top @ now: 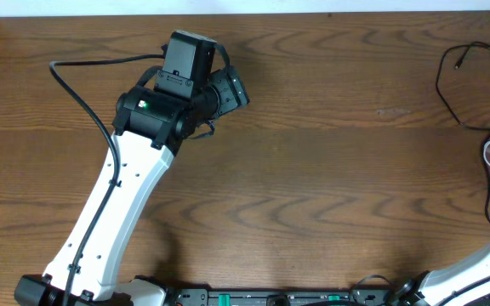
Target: Untangle cables
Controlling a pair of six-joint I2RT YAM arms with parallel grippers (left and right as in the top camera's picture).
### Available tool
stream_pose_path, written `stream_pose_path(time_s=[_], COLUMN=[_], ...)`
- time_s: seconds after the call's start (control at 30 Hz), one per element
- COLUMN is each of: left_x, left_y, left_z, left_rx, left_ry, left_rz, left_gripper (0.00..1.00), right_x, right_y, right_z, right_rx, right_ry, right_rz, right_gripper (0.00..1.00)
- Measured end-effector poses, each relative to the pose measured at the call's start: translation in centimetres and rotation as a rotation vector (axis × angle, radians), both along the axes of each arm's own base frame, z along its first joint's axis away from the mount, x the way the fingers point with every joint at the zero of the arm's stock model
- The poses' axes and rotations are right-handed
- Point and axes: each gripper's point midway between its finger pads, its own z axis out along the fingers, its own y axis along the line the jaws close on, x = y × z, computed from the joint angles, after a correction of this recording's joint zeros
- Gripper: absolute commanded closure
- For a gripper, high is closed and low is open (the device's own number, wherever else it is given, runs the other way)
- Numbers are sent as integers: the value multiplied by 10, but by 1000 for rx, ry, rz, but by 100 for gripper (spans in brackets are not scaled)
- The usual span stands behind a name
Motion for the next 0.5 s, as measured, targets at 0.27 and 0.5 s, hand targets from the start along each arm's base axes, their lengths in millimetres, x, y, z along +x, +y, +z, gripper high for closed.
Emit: stream_pose_path(time_s=[0.27, 0.5], left_x=[3, 5], left_y=[-1, -2], left_z=[3, 5], left_rx=[60, 201], left_ry=[-49, -131], left_rz=[-90, -283], left_gripper=[20, 2], right_x=[14, 20], right_y=[44, 159], right_z=[22, 77], right_rx=[118, 147], right_ry=[-119, -207], right_rz=[183, 597], right_gripper=[1, 1])
